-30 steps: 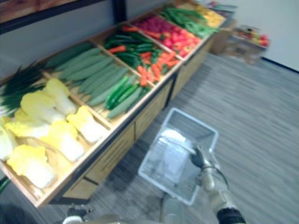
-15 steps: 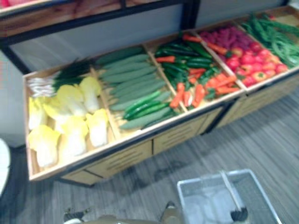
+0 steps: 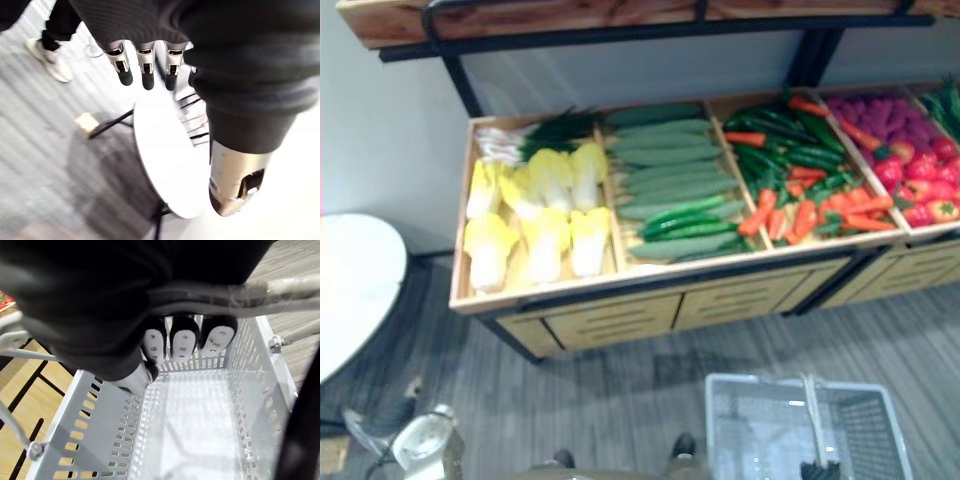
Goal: Pick vegetable in the basket
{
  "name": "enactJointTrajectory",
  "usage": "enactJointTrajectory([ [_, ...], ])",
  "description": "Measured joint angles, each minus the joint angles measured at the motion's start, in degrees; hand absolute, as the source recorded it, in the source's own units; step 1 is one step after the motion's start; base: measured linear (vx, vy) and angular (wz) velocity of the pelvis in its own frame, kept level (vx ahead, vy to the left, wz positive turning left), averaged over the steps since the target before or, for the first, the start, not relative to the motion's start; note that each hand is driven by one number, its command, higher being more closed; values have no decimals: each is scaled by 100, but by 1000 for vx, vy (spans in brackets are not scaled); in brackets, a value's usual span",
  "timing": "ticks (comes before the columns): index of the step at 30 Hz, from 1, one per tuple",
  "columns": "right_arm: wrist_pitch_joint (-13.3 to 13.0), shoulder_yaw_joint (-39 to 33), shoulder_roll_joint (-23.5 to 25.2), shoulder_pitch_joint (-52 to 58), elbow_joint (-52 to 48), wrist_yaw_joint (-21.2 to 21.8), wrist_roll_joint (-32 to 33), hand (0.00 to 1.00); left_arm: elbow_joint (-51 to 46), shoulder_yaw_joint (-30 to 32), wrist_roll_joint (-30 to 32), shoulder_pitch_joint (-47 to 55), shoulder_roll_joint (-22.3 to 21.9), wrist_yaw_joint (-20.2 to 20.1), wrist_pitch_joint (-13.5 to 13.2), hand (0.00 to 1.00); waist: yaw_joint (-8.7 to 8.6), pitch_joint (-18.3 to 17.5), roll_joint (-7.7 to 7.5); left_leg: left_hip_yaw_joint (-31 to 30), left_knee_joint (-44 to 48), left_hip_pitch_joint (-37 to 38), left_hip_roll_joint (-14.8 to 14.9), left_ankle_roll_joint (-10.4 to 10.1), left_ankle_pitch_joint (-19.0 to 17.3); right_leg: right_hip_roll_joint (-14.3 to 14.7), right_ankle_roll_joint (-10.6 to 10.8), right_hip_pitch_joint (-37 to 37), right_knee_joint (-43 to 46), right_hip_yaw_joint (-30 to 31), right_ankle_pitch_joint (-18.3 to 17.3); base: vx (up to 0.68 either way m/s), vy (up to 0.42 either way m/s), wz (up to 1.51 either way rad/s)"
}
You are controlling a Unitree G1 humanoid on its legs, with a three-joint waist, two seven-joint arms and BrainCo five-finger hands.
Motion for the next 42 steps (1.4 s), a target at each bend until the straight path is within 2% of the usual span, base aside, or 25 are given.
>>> enactJointTrajectory([
  [2,13,95,-5,2,0,-55,0,100,-566,-98,257,-19,-75,120,-9,0,4,-49,69,111,-68,18,-40,-1,1,6,0,-115,-8,210,0,-38,28,-36],
  [4,22,275,-8,2,-1,-54,-1,100,-734,-133,399,-178,-73,213,-11,0,-13,-53,66,118,-89,13,-68,-2,1,20,1,-195,-9,334,0,-5,15,-34],
  [6,39,491,-4,3,0,-46,-3,100,-739,-219,406,-408,-72,269,11,0,-28,-86,12,127,-110,10,-85,-2,2,31,1,-275,-8,456,2,26,14,-29],
  [10,114,761,19,33,0,-37,-20,100,-733,-359,401,-694,-43,255,11,0,-184,-204,-118,134,-183,26,-90,-2,3,99,-3,-322,-2,517,16,79,-4,-7],
  [13,120,837,36,5,1,-23,-64,100,-655,-325,305,-1016,204,274,11,0,-187,-232,-191,229,-213,33,-97,-10,43,129,-76,-425,20,668,248,131,-5,-14],
  [18,120,1012,-6,-163,-56,73,-134,100,-465,-96,212,-1572,474,483,13,0,-284,-223,-199,298,-220,21,-105,-5,40,158,-119,-567,20,822,298,117,-10,-17],
  [26,16,1401,-31,-512,-174,84,-232,100,247,127,98,-2455,871,771,20,0,-299,189,-378,441,-57,-206,-99,27,-80,164,-124,-851,21,1081,358,-19,-20,-12],
  [31,-38,1571,-42,-568,-203,77,-225,100,599,189,101,-2628,962,923,227,0,-293,417,-448,491,-31,-284,-77,14,-89,191,-142,-959,33,1152,383,-31,-33,-7],
  [36,-73,1755,-59,-715,-210,72,-225,100,839,278,105,-2877,1105,933,301,0,-285,570,-535,595,-27,-377,-85,14,-89,202,-150,-1085,33,1282,422,-5,-19,-12],
  [42,-126,1905,-61,-829,-271,68,-227,100,1294,285,127,-3190,1257,923,597,0,-287,757,-638,632,-19,-405,-86,14,-91,209,-161,-1174,37,1329,440,2,-8,-2],
])
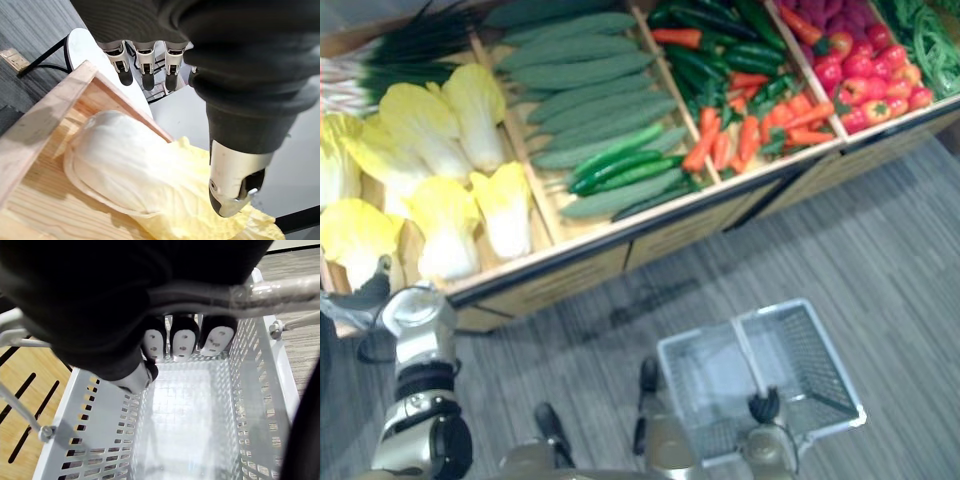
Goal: Pick vegetable in the basket
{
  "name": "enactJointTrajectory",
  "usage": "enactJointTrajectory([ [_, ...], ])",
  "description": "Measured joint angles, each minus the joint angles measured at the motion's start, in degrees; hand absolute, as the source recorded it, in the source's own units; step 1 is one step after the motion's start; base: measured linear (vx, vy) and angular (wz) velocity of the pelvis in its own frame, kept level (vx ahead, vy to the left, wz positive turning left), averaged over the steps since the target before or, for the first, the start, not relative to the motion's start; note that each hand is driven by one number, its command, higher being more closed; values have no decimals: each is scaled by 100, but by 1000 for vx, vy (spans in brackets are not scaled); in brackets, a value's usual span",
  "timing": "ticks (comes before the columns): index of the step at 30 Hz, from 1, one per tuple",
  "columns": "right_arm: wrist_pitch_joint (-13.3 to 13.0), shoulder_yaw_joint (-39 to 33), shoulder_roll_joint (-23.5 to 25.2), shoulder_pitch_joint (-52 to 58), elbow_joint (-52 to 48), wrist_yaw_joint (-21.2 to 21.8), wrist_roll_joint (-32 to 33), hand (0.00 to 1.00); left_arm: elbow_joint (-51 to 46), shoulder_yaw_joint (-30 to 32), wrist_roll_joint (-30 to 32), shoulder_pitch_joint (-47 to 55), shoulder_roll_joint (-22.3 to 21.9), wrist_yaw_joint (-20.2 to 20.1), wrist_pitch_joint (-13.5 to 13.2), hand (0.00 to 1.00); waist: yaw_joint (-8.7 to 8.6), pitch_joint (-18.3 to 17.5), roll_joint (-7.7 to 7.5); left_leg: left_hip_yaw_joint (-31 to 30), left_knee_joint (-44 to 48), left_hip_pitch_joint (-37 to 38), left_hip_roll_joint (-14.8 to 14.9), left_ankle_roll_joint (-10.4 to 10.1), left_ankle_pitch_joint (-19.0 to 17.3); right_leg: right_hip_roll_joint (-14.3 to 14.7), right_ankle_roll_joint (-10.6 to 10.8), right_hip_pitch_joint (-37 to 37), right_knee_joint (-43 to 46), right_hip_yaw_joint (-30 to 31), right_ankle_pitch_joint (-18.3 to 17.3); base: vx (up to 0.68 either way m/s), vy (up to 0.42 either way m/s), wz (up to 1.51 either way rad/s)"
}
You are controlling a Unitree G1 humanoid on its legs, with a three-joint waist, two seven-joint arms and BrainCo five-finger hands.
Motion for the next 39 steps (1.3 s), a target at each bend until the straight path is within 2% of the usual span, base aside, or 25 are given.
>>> enactJointTrajectory([
  [10,-50,164,-9,-140,-79,-124,1,100,571,13,90,-468,289,-48,418,0,8,294,-10,9,77,-150,10,5,-12,-3,1,-97,4,39,23,-3,-3,0],
  [22,-159,296,-27,-263,-80,-165,10,100,1393,60,251,-1153,795,51,540,0,6,522,-48,-2,147,-277,23,11,2,-1,-23,-238,-7,70,108,-4,-7,-1],
  [27,-192,384,-30,-312,-81,-182,18,100,1725,55,238,-1544,1136,27,628,0,1,633,-134,-34,135,-369,0,24,60,-29,-3,-326,-14,59,161,-13,-7,3],
  [31,-227,440,-29,-313,-79,-187,84,100,2098,33,226,-1785,1504,-155,683,0,7,709,-244,-35,75,-401,-32,33,113,-48,-4,-384,-14,62,196,0,0,0],
  [32,-227,443,-29,-313,-79,-187,113,100,2128,17,229,-1814,1536,-175,692,100,8,712,-249,-35,69,-407,-36,35,117,-51,-5,-389,-15,61,199,0,0,0],
  [39,-227,524,-30,-342,-76,-245,133,100,2609,-55,253,-2137,1811,-384,787,100,12,714,-254,-67,62,-456,-45,50,149,-63,3,-414,-15,42,224,-2,-6,2],
])
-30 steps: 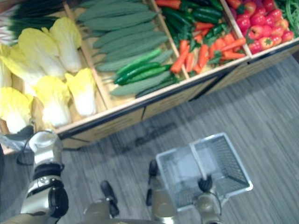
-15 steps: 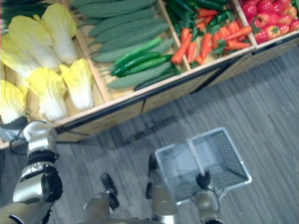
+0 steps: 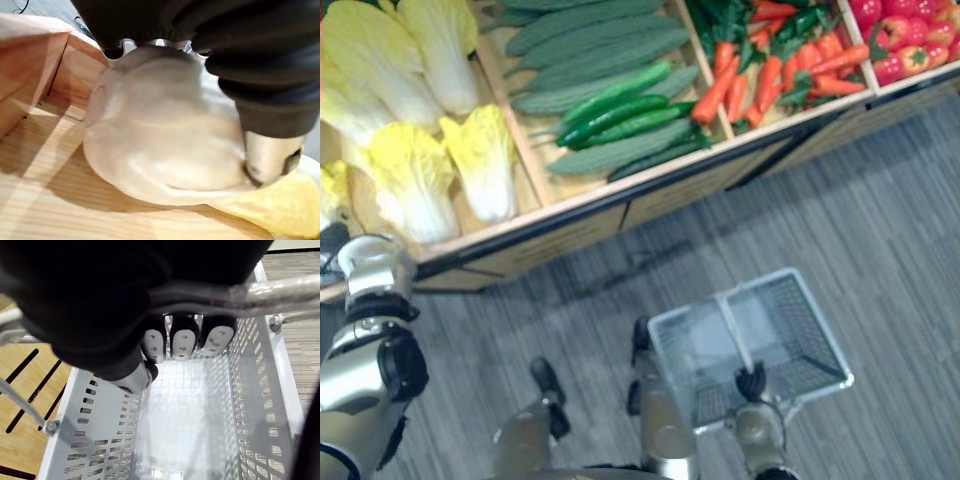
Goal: Pick vegetable in the basket
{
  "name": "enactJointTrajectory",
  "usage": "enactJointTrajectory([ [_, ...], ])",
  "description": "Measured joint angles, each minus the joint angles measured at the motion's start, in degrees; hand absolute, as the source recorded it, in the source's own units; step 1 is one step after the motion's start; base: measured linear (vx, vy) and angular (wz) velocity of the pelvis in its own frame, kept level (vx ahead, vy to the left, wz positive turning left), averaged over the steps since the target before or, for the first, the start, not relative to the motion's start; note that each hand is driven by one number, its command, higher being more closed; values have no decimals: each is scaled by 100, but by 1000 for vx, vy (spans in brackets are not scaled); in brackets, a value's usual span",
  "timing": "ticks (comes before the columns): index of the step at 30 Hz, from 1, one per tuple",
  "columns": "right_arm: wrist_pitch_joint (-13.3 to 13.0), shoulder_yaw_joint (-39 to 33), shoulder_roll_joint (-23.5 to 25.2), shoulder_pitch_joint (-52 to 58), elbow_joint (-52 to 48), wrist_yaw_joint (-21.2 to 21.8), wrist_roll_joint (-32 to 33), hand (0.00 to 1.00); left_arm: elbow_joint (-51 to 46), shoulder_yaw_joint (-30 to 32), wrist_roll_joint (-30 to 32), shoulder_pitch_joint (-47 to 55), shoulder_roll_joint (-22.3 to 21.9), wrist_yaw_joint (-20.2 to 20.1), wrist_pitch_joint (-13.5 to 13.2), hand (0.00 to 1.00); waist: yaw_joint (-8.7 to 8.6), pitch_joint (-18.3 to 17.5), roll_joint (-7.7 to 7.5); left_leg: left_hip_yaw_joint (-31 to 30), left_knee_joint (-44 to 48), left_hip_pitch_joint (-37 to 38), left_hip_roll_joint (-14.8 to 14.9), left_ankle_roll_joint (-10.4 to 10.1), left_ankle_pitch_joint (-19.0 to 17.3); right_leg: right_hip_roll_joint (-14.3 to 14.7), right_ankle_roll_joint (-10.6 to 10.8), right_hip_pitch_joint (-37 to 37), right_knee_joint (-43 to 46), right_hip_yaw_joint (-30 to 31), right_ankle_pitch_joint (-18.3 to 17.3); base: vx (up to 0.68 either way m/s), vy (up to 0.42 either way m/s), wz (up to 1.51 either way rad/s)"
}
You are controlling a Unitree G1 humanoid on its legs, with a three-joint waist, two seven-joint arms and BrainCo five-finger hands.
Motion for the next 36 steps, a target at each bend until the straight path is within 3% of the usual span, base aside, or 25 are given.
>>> enactJointTrajectory([
  [8,-14,66,1,-72,22,-15,23,100,108,-128,54,-93,248,-539,-38,100,7,34,-67,-2,-257,30,-41,-28,214,-45,31,-78,-1,4,36,-2,-1,0],
  [18,-15,64,2,-89,31,-7,24,100,105,-158,38,-85,234,-586,-43,100,7,34,-70,6,-472,172,-144,35,363,-74,48,-27,-1,14,61,18,6,0],
  [29,-8,-213,150,-53,35,19,29,100,-1373,-156,-42,610,-338,-848,14,100,39,1,-111,-100,-471,284,-263,59,320,-195,95,155,-7,-21,97,48,14,6],
  [36,-9,-367,157,-20,13,128,25,100,-1850,-345,291,907,-515,-1244,128,100,156,-30,-110,-148,-469,310,-303,78,303,-227,107,213,-8,-7,107,38,2,4],
])
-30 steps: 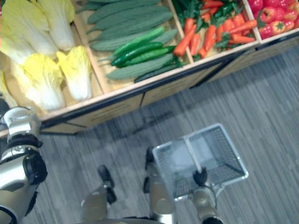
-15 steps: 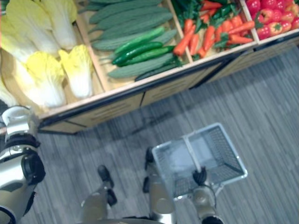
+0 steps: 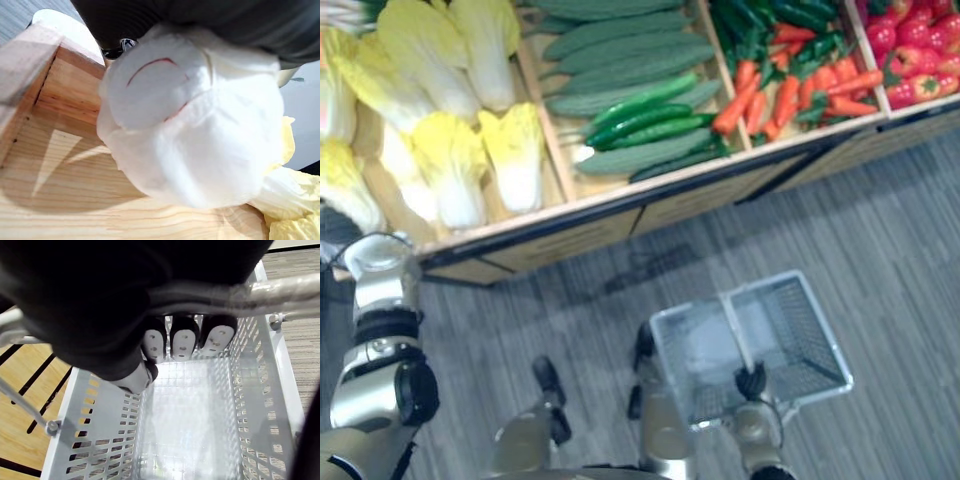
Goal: Pick vegetable in the basket
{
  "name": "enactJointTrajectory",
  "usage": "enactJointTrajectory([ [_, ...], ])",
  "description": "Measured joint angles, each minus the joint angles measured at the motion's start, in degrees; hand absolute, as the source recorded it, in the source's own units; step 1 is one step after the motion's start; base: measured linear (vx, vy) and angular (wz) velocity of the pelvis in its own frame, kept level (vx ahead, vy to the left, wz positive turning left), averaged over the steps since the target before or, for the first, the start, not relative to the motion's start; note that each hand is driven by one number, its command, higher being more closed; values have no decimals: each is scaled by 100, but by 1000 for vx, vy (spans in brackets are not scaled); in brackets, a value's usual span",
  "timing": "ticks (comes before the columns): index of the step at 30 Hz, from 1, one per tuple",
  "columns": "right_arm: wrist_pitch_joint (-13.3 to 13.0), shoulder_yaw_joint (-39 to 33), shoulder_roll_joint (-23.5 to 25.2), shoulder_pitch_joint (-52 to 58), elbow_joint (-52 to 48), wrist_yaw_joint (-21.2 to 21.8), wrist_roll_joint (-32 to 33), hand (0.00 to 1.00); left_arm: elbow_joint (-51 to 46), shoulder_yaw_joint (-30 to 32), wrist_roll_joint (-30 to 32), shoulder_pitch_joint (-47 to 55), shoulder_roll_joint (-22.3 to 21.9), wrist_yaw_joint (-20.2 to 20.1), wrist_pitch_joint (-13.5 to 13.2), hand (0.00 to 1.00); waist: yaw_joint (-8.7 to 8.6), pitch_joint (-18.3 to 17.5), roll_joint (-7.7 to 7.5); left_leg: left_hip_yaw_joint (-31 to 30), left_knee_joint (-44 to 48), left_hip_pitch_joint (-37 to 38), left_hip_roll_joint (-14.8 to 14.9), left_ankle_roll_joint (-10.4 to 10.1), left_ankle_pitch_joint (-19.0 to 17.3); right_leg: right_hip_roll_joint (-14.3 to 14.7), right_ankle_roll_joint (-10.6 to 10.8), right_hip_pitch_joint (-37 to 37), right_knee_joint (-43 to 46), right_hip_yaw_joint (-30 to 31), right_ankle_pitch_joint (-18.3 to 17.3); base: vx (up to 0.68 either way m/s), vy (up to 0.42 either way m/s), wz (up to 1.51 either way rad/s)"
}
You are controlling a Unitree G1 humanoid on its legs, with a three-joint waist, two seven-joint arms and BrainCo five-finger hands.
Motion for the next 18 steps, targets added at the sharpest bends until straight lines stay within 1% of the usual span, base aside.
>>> enactJointTrajectory([
  [2,1,-2,1,11,-13,2,0,100,-177,-126,237,258,11,-136,1,100,5,-22,4,4,0,5,-8,2,-11,-5,0,0,0,25,0,32,-14,-1],
  [5,1,-11,0,35,-14,5,-1,100,-197,-232,442,334,13,-217,5,100,40,-55,7,9,0,6,-17,2,-14,-9,0,-6,0,45,0,0,0,0],
  [6,1,-10,1,58,-14,10,-1,100,-197,-273,505,389,12,-257,5,0,48,-96,11,13,0,6,-17,-3,-20,-7,0,-9,0,49,0,33,-15,-4],
  [8,1,-16,-1,76,-15,13,0,100,-185,-470,656,546,-3,-358,4,0,52,-180,24,39,9,-2,-24,1,-27,-6,0,-33,1,70,0,42,-15,-5],
  [11,2,-71,-15,88,-20,41,0,100,7,-532,818,555,36,-508,4,0,103,-236,72,137,185,-53,2,22,-100,-8,1,-46,2,103,2,36,-18,-7],
  [12,10,-97,-41,122,-20,74,-1,100,136,-598,819,567,29,-581,5,0,116,-327,141,145,194,-63,6,17,-107,-4,1,-58,4,108,2,36,-20,-4],
  [15,10,-199,-52,125,-20,122,-3,100,218,-733,828,569,30,-688,-6,0,118,-411,246,144,331,-135,37,19,-174,-8,0,-82,27,109,2,13,-7,-1],
  [16,10,-206,-58,123,-20,128,-3,100,219,-876,826,569,20,-831,-34,0,117,-447,276,147,373,-146,46,24,-198,-9,0,-83,28,109,3,15,-23,-8],
  [17,11,-205,-62,124,-18,137,-13,100,220,-1076,823,565,-75,-986,-72,0,94,-514,300,146,396,-140,49,12,-219,-7,-2,-88,29,133,4,13,-18,-13],
  [18,11,-204,-62,124,-18,138,-18,100,221,-1171,825,561,-193,-1015,-99,0,54,-569,316,151,411,-138,51,9,-239,-6,-3,-91,29,157,4,19,-14,-13],
])
